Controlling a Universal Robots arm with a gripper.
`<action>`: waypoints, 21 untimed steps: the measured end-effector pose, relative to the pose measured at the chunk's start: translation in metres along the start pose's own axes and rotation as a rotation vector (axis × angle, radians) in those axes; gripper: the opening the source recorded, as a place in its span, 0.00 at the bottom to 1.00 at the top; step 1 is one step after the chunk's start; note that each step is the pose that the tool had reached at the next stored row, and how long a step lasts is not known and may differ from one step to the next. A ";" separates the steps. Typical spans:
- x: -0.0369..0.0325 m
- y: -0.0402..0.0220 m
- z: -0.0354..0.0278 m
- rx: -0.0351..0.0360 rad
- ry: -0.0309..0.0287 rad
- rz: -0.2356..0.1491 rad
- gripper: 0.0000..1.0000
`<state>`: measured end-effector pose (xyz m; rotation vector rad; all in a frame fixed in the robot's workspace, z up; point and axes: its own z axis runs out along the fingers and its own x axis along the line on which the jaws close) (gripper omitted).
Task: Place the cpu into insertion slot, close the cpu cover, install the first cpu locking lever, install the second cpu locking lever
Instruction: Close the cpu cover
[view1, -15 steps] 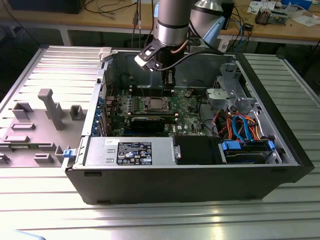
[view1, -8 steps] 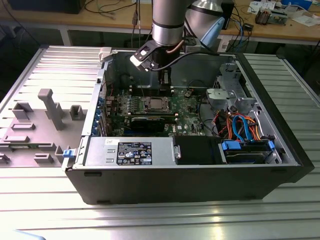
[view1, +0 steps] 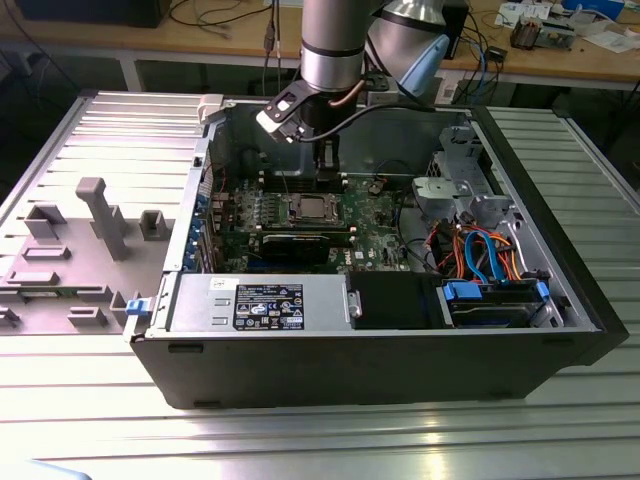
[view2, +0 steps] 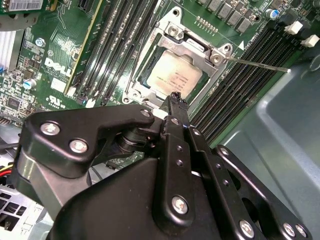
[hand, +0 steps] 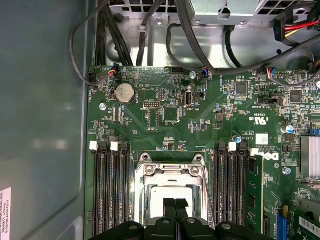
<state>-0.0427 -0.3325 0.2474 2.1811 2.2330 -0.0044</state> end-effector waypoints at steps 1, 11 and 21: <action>0.0000 -0.0003 0.0000 0.0000 0.0000 0.000 0.11; 0.0000 -0.0013 0.0002 0.0000 0.0001 0.000 0.11; 0.0003 -0.0133 0.0023 0.0000 -0.0001 0.000 0.11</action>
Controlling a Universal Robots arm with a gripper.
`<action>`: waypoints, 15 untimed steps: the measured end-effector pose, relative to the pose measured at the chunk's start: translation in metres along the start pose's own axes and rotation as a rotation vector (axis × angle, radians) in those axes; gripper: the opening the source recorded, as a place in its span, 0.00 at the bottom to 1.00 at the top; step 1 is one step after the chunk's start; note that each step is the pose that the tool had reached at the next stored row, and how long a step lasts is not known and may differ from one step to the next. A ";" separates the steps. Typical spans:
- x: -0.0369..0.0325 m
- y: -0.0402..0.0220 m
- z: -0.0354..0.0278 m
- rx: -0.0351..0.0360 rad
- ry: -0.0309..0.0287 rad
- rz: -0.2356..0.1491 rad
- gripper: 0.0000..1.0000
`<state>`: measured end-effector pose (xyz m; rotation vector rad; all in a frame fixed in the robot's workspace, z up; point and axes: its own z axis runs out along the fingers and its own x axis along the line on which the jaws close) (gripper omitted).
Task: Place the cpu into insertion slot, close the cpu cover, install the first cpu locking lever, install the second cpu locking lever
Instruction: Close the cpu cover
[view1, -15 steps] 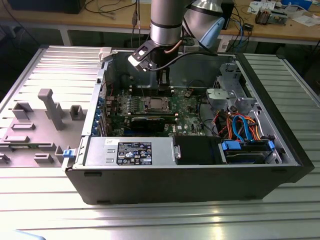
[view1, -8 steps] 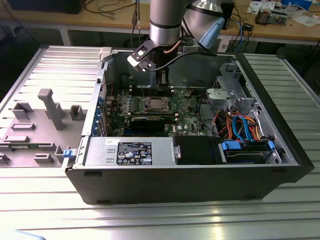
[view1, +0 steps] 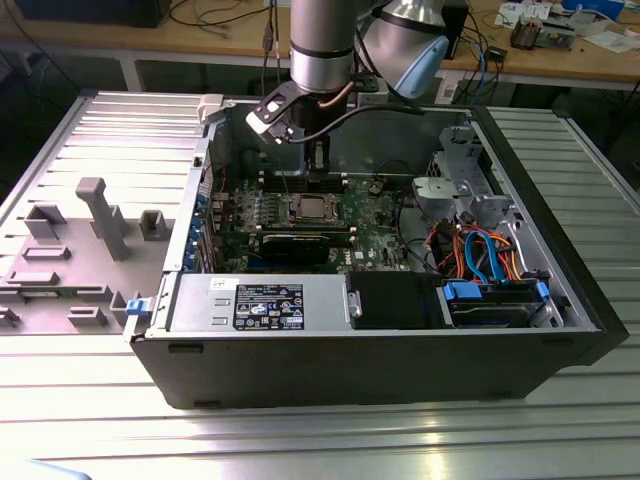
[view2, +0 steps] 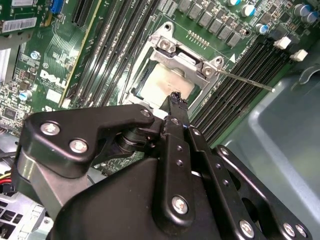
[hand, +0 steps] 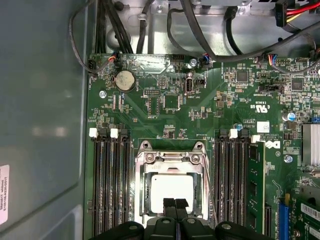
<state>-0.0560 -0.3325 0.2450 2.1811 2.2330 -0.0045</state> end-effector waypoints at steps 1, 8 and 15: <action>0.0002 -0.0007 0.0004 -0.0001 0.0002 0.000 0.11; -0.0001 -0.0092 0.0108 0.0028 0.0001 0.000 0.11; -0.0001 -0.0211 0.0214 0.0051 0.0002 -0.001 0.11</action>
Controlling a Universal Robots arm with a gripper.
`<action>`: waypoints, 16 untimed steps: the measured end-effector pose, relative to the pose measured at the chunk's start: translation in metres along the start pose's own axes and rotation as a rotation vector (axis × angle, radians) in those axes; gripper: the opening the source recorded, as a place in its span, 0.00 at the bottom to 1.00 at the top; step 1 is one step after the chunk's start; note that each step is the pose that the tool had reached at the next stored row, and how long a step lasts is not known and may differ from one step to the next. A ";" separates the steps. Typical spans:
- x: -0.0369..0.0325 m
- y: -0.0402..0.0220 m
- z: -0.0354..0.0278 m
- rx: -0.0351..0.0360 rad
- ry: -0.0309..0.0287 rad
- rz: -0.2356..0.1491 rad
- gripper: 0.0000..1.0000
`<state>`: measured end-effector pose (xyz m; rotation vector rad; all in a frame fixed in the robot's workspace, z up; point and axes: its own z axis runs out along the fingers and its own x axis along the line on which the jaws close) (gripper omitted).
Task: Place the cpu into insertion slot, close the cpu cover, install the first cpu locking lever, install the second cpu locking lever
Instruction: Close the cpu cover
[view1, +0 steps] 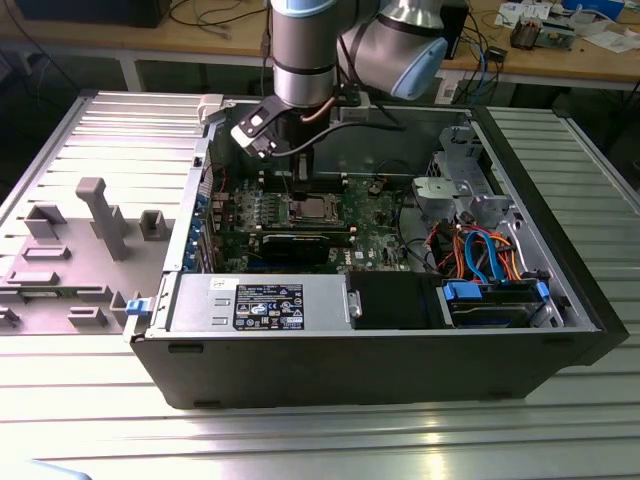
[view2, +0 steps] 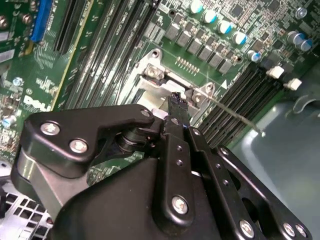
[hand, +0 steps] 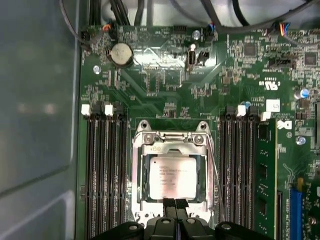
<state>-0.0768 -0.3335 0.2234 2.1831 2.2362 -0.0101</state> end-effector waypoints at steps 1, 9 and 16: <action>0.0000 -0.0005 0.0013 0.0001 0.0000 0.000 0.11; 0.0004 -0.0019 0.0170 0.0023 0.0002 0.000 0.11; 0.0003 -0.0020 0.0104 0.0040 0.0000 0.000 0.11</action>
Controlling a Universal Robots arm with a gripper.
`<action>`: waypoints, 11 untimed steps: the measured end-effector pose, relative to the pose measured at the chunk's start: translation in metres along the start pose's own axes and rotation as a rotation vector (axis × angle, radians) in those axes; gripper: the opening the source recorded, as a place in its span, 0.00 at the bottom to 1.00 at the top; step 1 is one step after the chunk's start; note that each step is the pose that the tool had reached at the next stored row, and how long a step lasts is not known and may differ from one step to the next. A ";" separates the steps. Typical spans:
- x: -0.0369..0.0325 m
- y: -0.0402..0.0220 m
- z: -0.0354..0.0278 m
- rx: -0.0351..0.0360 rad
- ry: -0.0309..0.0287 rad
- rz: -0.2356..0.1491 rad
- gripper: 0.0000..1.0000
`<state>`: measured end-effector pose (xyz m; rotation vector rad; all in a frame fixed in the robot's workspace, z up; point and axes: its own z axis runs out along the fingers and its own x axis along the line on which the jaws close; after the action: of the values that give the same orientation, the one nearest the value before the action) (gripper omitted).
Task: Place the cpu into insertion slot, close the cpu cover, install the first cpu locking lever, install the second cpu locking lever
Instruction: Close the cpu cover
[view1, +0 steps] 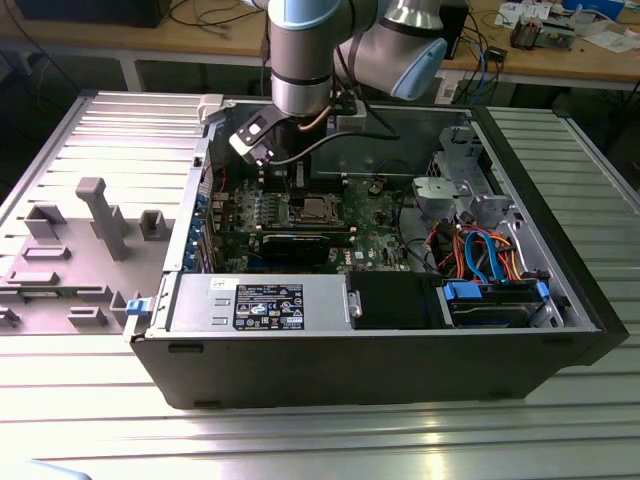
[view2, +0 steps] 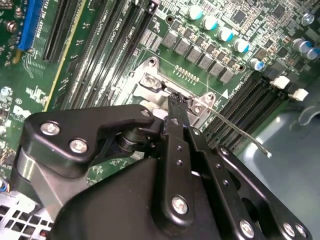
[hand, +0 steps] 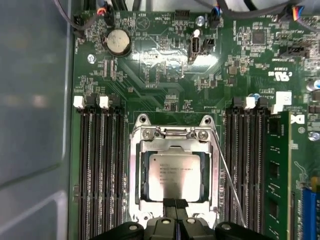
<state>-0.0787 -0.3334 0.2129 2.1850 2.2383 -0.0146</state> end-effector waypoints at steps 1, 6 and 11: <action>0.0000 0.0014 0.0000 0.0000 -0.0001 0.000 0.11; -0.0004 0.0187 0.0014 0.0006 -0.0001 0.000 0.11; -0.0007 0.0251 0.0017 0.0006 -0.0003 0.000 0.11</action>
<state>-0.0536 -0.3335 0.2114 2.1852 2.2385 -0.0156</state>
